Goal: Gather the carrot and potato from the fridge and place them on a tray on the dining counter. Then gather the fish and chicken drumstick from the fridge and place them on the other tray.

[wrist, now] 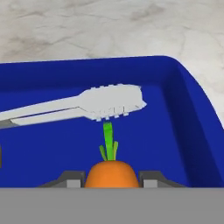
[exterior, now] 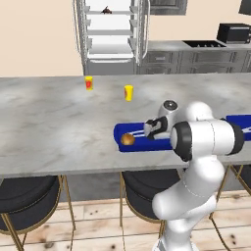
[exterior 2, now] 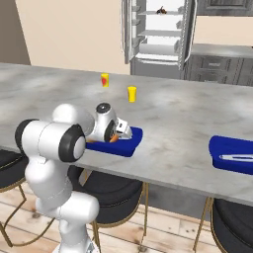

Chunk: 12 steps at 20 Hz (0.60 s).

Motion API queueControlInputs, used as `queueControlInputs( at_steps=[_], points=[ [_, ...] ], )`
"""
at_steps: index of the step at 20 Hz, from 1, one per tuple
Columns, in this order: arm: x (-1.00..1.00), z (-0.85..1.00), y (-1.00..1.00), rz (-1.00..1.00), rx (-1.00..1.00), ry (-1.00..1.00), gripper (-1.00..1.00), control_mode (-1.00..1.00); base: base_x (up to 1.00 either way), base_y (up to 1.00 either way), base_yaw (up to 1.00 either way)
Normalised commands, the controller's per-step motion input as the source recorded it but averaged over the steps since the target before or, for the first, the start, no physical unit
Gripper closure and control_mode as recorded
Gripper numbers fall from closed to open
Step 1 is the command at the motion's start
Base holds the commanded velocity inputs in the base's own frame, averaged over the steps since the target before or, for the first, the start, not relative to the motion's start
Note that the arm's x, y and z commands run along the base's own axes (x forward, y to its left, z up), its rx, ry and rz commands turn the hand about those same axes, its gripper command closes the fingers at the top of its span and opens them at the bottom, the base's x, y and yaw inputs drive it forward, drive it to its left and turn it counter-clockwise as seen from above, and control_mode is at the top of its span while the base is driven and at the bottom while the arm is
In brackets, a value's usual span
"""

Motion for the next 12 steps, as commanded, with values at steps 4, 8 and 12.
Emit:
queueControlInputs(
  at_steps=[4, 8, 12],
  points=[
    [0.28, -0.26, -0.02, 0.0, 0.0, -0.01, 1.0, -1.0, 0.0, 0.0, 0.0],
    [0.18, -0.2, -0.01, 0.0, 0.0, -0.04, 1.0, -1.0, 0.0, 0.0, 0.0],
    [0.15, -0.16, -0.01, 0.0, 0.0, -0.04, 1.0, -1.0, 0.0, 0.0, 0.0]
  ],
)
